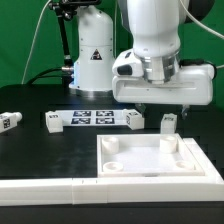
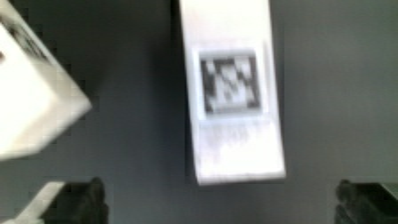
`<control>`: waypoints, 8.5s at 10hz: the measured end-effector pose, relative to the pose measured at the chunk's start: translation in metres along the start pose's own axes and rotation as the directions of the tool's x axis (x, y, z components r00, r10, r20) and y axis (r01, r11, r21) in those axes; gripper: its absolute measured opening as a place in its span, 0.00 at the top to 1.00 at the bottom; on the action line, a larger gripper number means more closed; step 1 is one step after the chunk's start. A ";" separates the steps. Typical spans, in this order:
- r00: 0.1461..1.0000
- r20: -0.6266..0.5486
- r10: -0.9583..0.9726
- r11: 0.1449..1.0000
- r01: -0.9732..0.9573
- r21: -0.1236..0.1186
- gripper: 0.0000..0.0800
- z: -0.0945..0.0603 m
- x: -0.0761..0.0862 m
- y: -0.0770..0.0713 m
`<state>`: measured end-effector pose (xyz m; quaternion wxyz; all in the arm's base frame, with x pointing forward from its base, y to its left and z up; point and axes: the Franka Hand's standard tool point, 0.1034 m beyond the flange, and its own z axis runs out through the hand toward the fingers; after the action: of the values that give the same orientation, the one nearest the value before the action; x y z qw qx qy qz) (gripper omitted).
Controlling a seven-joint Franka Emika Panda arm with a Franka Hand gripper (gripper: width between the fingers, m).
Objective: Assemble one leg
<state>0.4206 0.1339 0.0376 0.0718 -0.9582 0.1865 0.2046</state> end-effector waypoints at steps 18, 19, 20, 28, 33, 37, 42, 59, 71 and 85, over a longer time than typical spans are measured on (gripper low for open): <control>0.917 0.398 -0.019 0.998 0.041 -0.048 0.64 0.034 -0.009 -0.003; 0.917 0.398 -0.019 0.998 0.041 -0.048 0.64 0.034 -0.009 -0.003; 0.917 0.398 -0.019 0.998 0.042 -0.048 0.64 0.034 -0.009 -0.003; 0.898 0.440 -0.028 0.999 0.042 -0.021 0.64 -0.044 -0.003 -0.004; 0.978 0.200 -0.054 0.999 0.053 0.012 0.64 -0.063 0.008 -0.016; 0.979 -0.135 -0.156 0.987 0.158 0.003 0.64 -0.071 0.039 -0.001; 0.835 -0.502 -0.227 0.968 0.249 -0.024 0.64 -0.109 0.058 -0.012; 0.570 -0.694 -0.440 0.872 0.456 -0.178 0.64 -0.142 0.121 -0.050; 0.501 -0.723 -0.476 0.845 0.489 -0.217 0.64 -0.131 0.155 -0.062; 0.381 -0.800 -0.463 0.836 0.488 -0.251 0.64 -0.132 0.157 -0.068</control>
Offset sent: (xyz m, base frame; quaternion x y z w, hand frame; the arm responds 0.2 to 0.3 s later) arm -0.0040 0.0125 0.0012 0.0038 -0.2374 -0.0139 0.9713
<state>0.6282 0.1168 0.0956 0.0416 -0.9462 -0.0821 -0.3101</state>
